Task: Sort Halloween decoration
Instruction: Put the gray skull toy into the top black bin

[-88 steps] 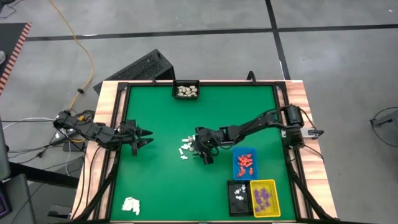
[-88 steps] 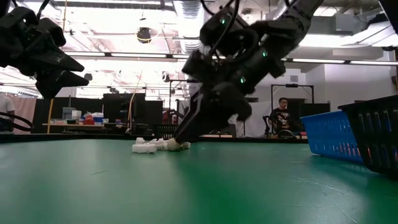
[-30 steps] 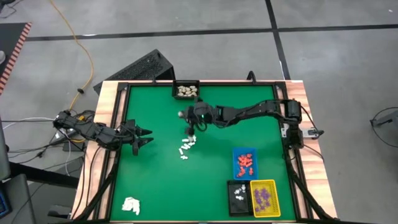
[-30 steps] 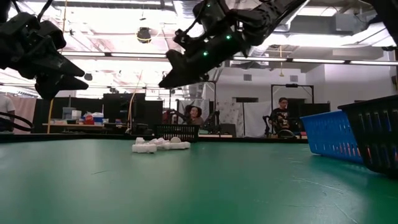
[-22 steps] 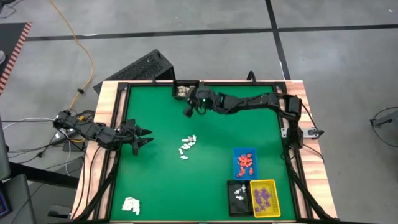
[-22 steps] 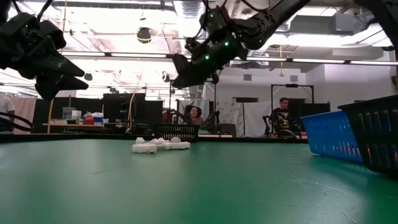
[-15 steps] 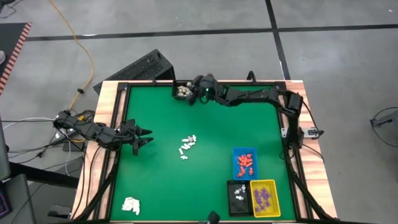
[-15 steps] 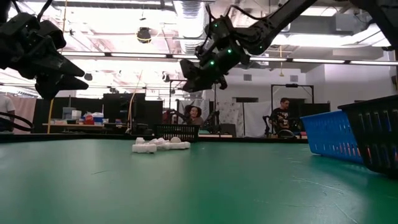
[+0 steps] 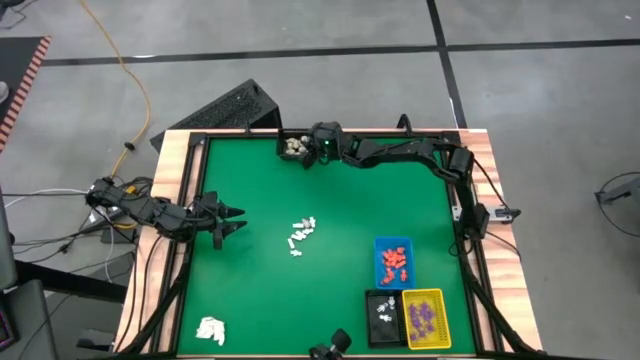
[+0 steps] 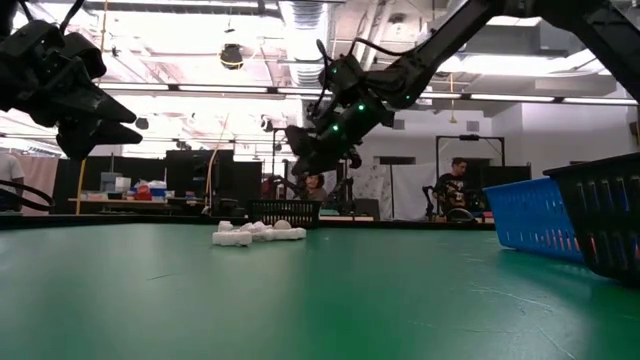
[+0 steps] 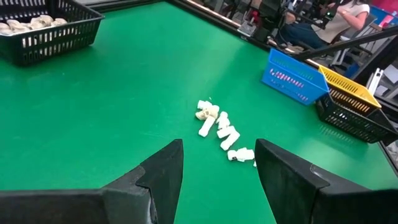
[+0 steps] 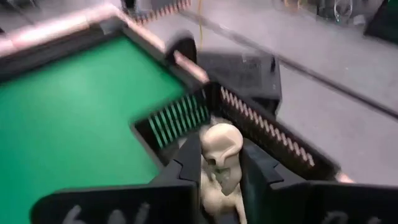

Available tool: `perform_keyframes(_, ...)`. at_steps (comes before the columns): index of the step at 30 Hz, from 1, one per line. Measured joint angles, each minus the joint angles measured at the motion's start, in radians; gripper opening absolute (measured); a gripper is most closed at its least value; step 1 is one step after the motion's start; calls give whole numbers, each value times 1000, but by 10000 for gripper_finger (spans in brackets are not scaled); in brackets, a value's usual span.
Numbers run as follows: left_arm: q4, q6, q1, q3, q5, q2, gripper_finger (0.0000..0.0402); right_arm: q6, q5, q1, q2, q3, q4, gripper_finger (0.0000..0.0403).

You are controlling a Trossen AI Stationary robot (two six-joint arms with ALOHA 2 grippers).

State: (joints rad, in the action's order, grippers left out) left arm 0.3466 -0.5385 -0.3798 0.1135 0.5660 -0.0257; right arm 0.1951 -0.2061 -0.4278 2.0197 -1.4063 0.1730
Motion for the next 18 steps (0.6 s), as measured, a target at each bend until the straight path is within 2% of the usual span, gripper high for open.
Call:
perform_keyframes(7,0,2,0,0,3,0,189,0,9,-11,-2,-7,5,166)
perform_keyframes(12,0,2,0,0,4,0,189,18,33,-20,-3,-7,-19,198)
perform_keyframes(14,0,2,0,0,2,0,189,-3,110,-21,-11,-6,-30,201)
perform_keyframes(18,0,3,0,0,-1,0,189,-59,339,-1,-72,-6,-66,197)
